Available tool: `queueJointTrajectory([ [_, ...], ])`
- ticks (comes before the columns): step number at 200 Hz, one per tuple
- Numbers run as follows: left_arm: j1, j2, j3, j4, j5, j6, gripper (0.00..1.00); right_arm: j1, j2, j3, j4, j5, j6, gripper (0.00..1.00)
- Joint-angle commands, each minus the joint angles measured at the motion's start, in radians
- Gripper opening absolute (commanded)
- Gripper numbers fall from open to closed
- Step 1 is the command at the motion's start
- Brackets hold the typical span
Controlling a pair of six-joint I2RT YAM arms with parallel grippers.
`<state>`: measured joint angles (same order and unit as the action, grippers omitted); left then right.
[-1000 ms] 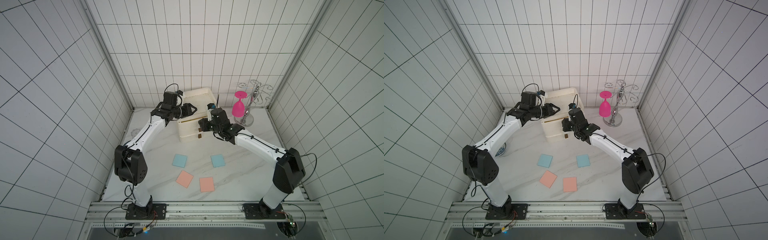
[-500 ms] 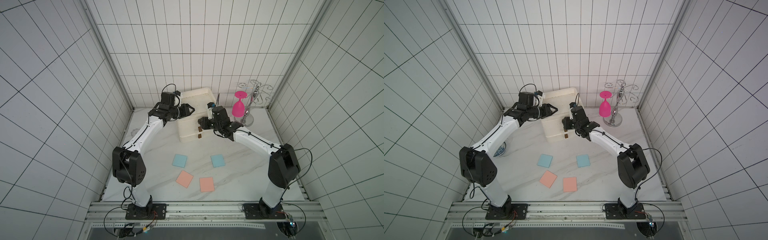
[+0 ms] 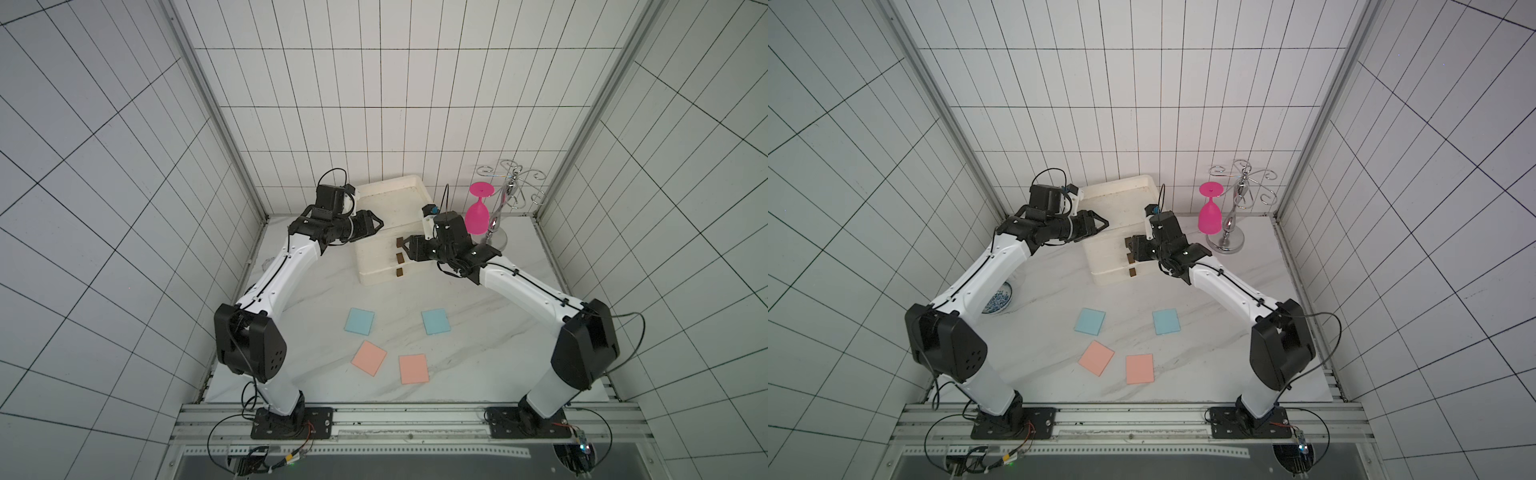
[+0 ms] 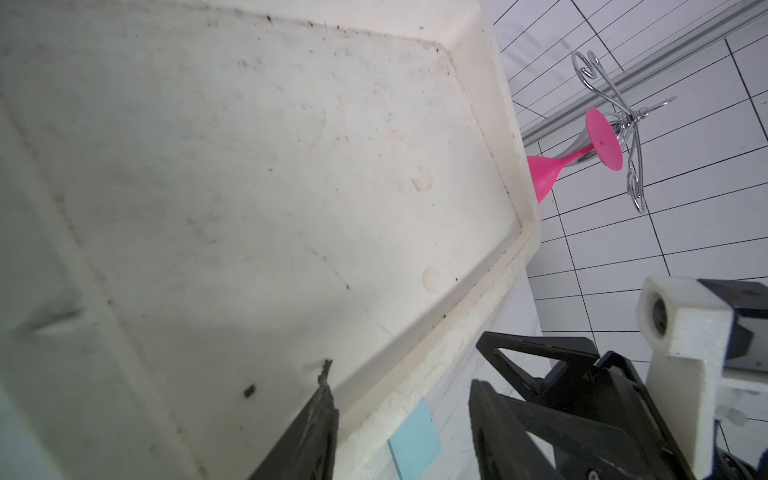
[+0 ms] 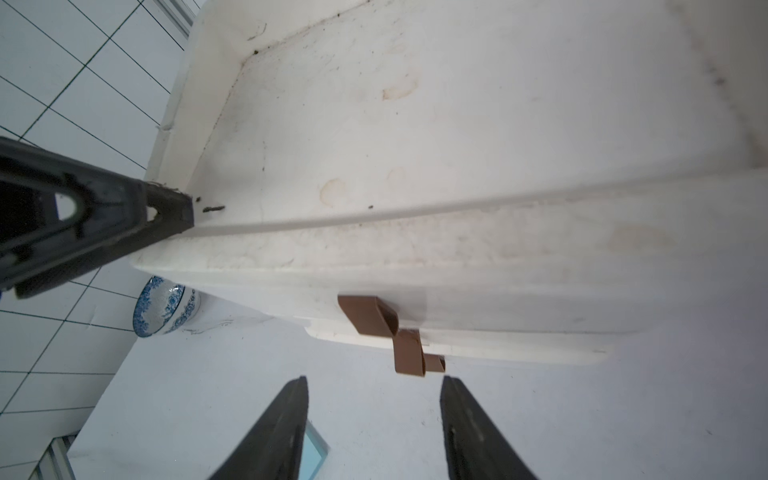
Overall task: Please put the sticky notes in the drawer by color
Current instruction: Close the drawer in the storage box, then open the drawer in the storage box.
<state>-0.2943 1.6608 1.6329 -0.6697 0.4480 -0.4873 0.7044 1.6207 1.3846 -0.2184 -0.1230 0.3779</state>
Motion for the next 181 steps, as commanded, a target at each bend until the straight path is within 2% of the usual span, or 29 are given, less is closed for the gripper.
queueJointTrajectory([
  [1,0.003,-0.107,-0.044,-0.03,-0.033,0.009,0.55,0.018,-0.103,-0.087,-0.139,0.074,-0.046,0.63],
  [14,0.003,-0.163,-0.097,0.004,-0.039,0.002,0.56,0.024,-0.141,-0.142,-0.188,0.103,-0.046,0.67],
  [50,0.009,-0.325,-0.297,0.108,-0.11,-0.025,0.56,0.035,-0.185,-0.295,-0.226,0.132,-0.025,0.69],
  [73,0.012,-0.375,-0.398,0.174,-0.113,-0.063,0.57,0.051,-0.154,-0.339,-0.146,0.101,0.001,0.7],
  [85,0.012,-0.361,-0.405,0.178,-0.108,-0.065,0.57,0.063,-0.133,-0.349,-0.072,0.091,0.01,0.7],
  [101,0.013,-0.31,-0.358,0.146,-0.117,-0.049,0.57,0.078,-0.095,-0.352,0.046,0.089,0.005,0.7],
  [137,0.02,-0.142,-0.128,0.041,-0.156,-0.004,0.59,0.08,0.012,-0.313,0.268,0.105,-0.002,0.68],
  [181,0.021,0.029,0.101,-0.063,-0.205,0.027,0.6,0.079,0.136,-0.237,0.387,0.148,-0.011,0.63],
])
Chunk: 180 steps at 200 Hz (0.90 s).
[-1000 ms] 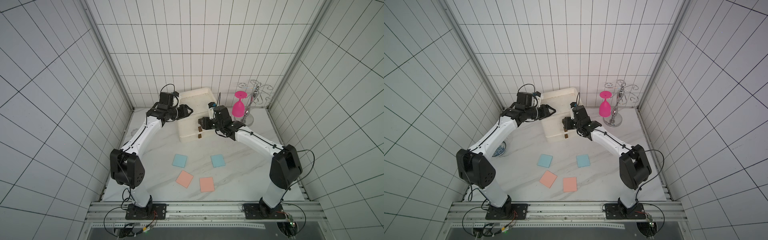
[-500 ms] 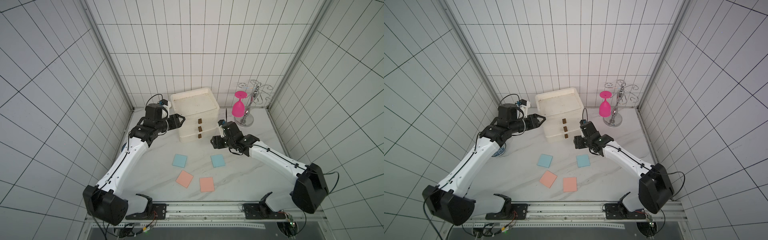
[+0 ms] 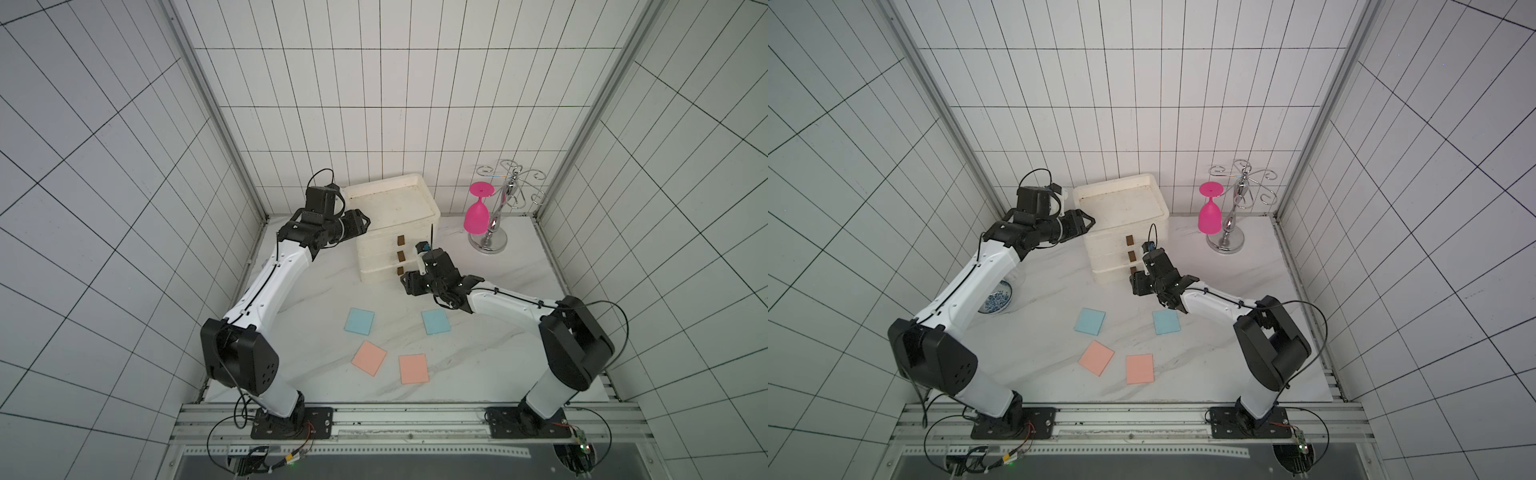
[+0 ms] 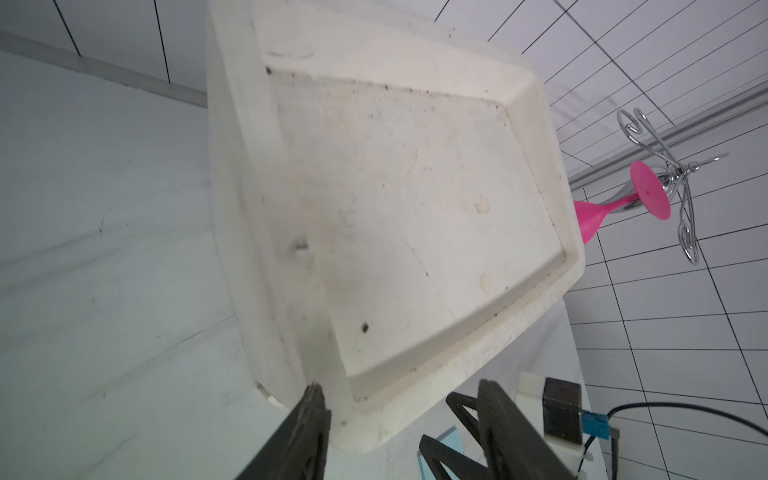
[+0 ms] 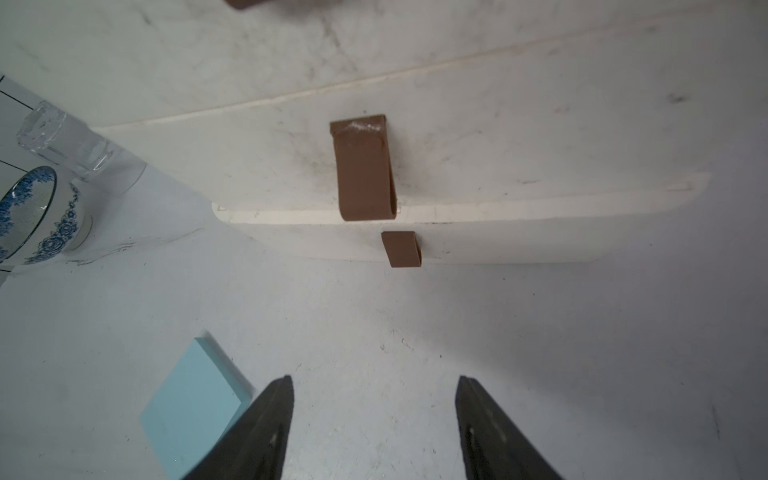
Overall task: Please put the sticky notes in the drawer by color
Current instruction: Open the drawer in the storage box.
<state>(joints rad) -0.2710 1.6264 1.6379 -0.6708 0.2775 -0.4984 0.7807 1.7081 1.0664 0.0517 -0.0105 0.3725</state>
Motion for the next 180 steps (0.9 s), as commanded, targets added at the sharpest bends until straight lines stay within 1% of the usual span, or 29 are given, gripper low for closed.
queueJointTrajectory([
  [1,-0.002,0.066,0.1,-0.064,-0.036,0.038,0.6,0.003,0.051,0.081,0.118,0.035,-0.006,0.63],
  [18,-0.002,0.102,0.155,-0.101,-0.036,0.042,0.59,0.002,0.071,0.091,0.155,0.046,-0.01,0.61],
  [45,-0.011,0.107,0.157,-0.069,-0.06,0.043,0.6,-0.001,0.077,0.076,0.241,0.07,-0.002,0.57],
  [67,-0.012,0.147,0.195,-0.075,-0.055,0.041,0.59,-0.002,0.092,0.081,0.309,0.079,0.005,0.52],
  [93,-0.025,0.204,0.259,-0.118,-0.054,0.058,0.59,-0.004,0.137,0.125,0.314,0.086,-0.001,0.49],
  [127,-0.033,0.236,0.275,-0.139,-0.066,0.075,0.59,-0.03,0.189,0.158,0.315,0.057,0.014,0.45],
  [180,-0.035,0.253,0.271,-0.144,-0.06,0.076,0.59,-0.043,0.206,0.156,0.333,0.051,0.029,0.23],
])
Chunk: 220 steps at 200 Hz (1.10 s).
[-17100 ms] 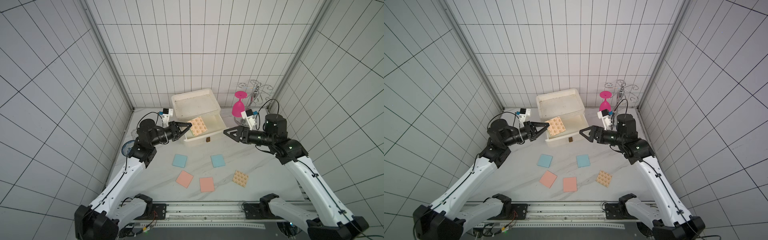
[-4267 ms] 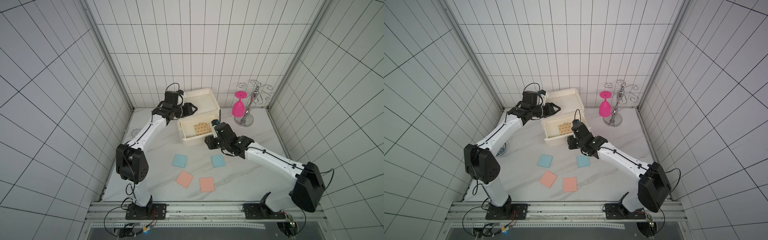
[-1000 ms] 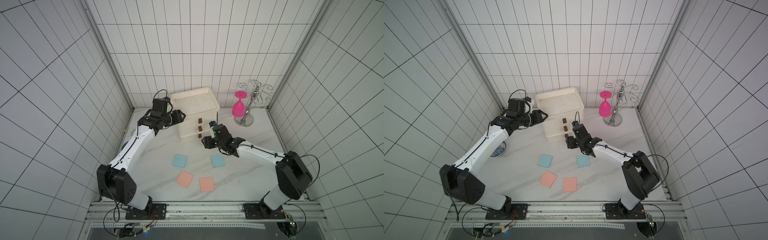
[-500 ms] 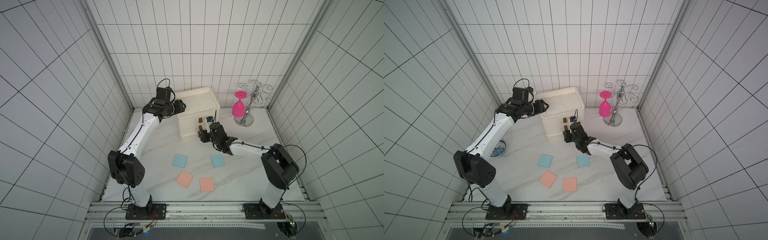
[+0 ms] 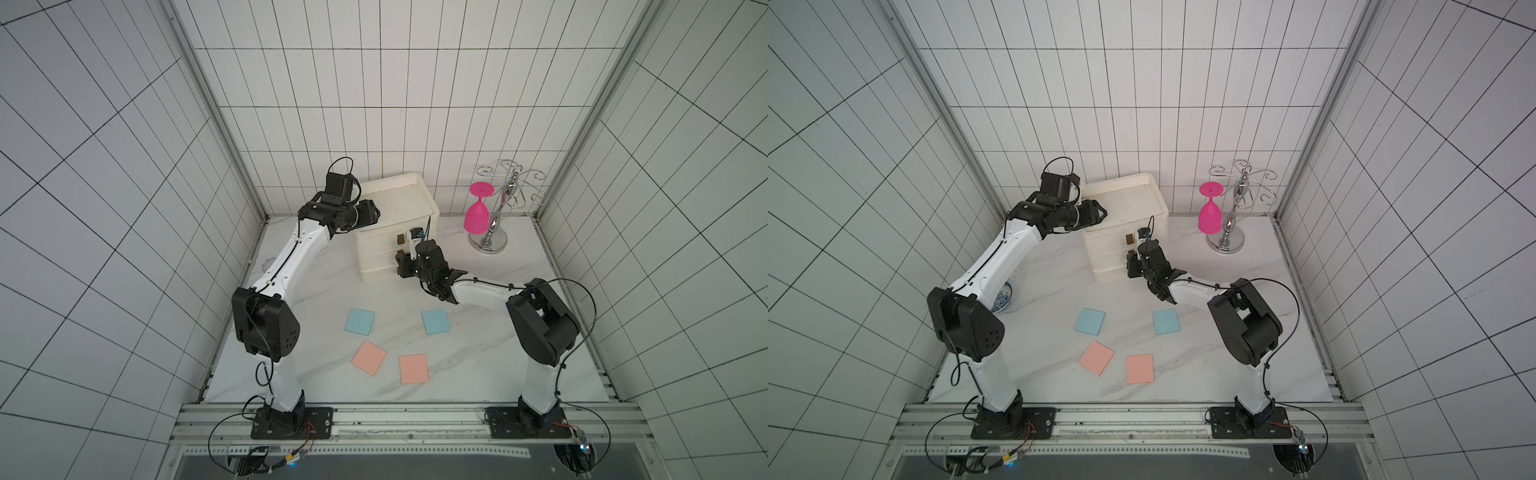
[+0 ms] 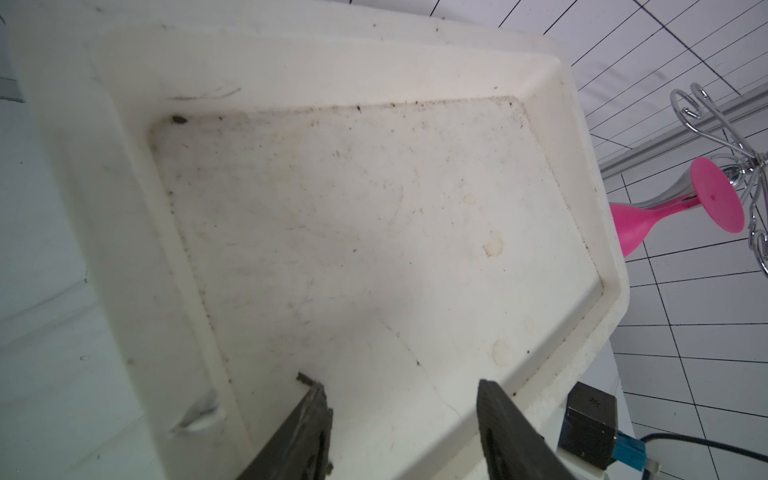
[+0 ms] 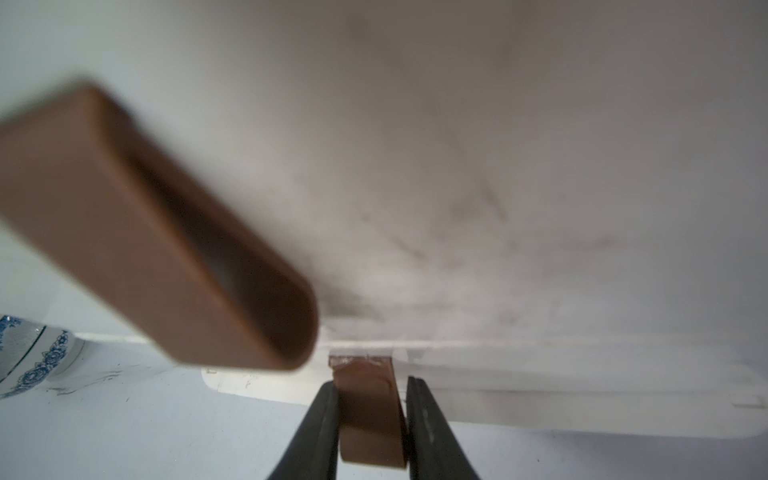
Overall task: Please put the sticky notes in the drawer by color
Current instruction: Open the drawer in the storage box.
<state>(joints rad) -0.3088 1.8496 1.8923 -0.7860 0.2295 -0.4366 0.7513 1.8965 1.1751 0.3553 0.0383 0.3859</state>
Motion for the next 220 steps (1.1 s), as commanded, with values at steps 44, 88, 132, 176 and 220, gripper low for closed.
queueJointTrajectory([
  [44,0.004,0.029,0.005,-0.033,-0.012,0.021,0.59,-0.015,-0.009,0.038,0.043,-0.014,0.015,0.0],
  [88,0.004,0.032,0.004,-0.031,-0.003,0.018,0.59,0.015,-0.154,-0.076,0.012,0.009,0.017,0.0],
  [132,0.004,0.023,-0.012,-0.023,0.009,0.013,0.59,0.079,-0.315,-0.218,-0.08,0.028,0.04,0.0],
  [176,0.002,0.004,-0.028,-0.019,0.016,0.01,0.59,0.147,-0.441,-0.311,-0.167,0.076,0.057,0.0],
  [220,-0.004,-0.013,-0.033,-0.016,0.018,0.004,0.59,0.172,-0.508,-0.359,-0.197,0.115,0.071,0.02],
])
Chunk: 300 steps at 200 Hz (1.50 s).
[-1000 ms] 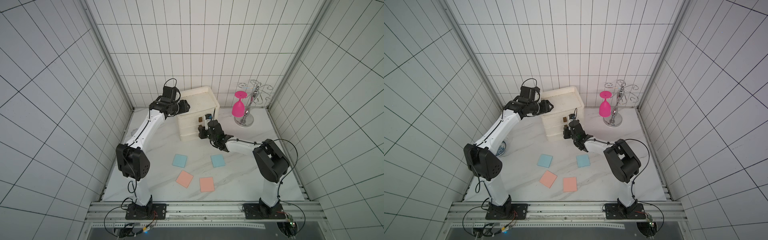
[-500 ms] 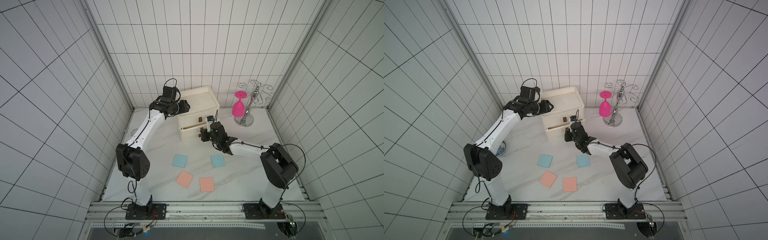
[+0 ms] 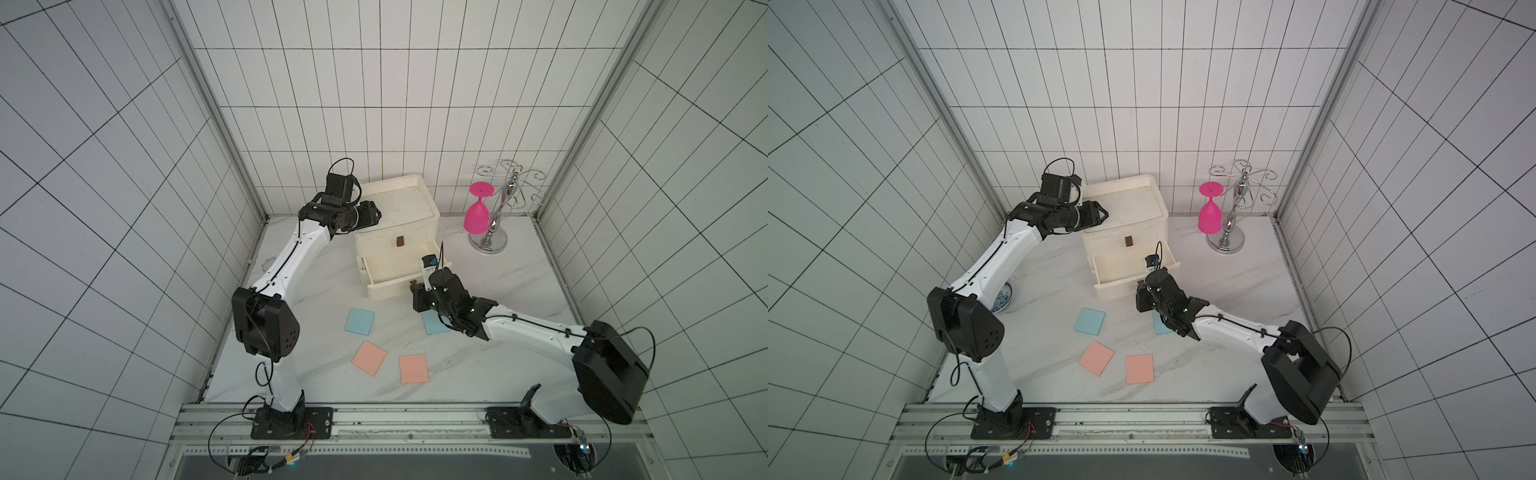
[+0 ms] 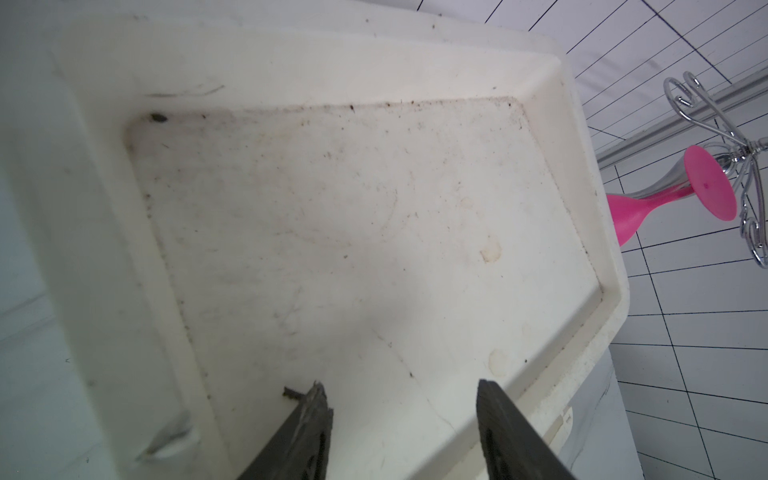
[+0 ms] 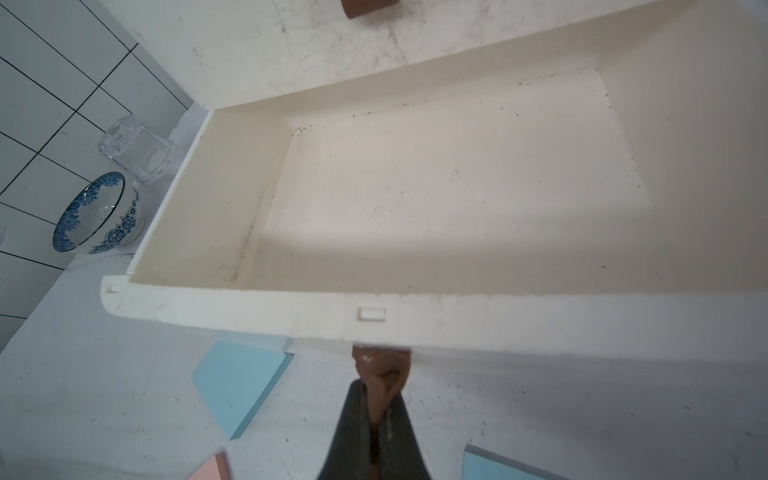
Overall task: Please put the sticky notes in the drawer by color
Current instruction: Open the drawer in the storage box.
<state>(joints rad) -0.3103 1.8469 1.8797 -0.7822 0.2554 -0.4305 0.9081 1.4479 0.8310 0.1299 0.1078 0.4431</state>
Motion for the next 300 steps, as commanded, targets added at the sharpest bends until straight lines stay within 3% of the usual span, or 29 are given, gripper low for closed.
queueJointTrajectory([
  [1,-0.003,-0.011,-0.02,-0.02,-0.008,-0.003,0.59,0.015,-0.059,-0.015,0.028,0.046,0.013,0.02],
  [27,-0.015,-0.03,-0.021,-0.027,-0.008,-0.001,0.59,0.017,-0.065,0.017,-0.006,0.032,0.004,0.08],
  [57,-0.015,-0.071,-0.022,-0.034,0.005,-0.007,0.59,0.019,-0.119,0.043,-0.079,0.034,0.014,0.52],
  [112,-0.01,-0.242,-0.111,-0.039,0.016,-0.001,0.59,0.015,-0.345,0.007,-0.373,0.174,0.047,0.78],
  [149,0.025,-0.461,-0.404,0.073,0.049,-0.043,0.6,-0.03,-0.35,-0.133,-0.391,0.118,0.114,0.81],
  [214,0.05,-0.743,-0.806,0.16,0.081,-0.121,0.6,-0.044,-0.058,-0.142,-0.314,0.1,0.056,0.88],
  [249,0.053,-0.812,-0.906,0.172,0.096,-0.149,0.6,-0.05,0.081,-0.093,-0.301,0.06,0.024,0.91],
  [300,0.052,-0.84,-0.975,0.19,0.114,-0.172,0.6,-0.053,0.118,-0.095,-0.279,0.006,0.035,0.92],
])
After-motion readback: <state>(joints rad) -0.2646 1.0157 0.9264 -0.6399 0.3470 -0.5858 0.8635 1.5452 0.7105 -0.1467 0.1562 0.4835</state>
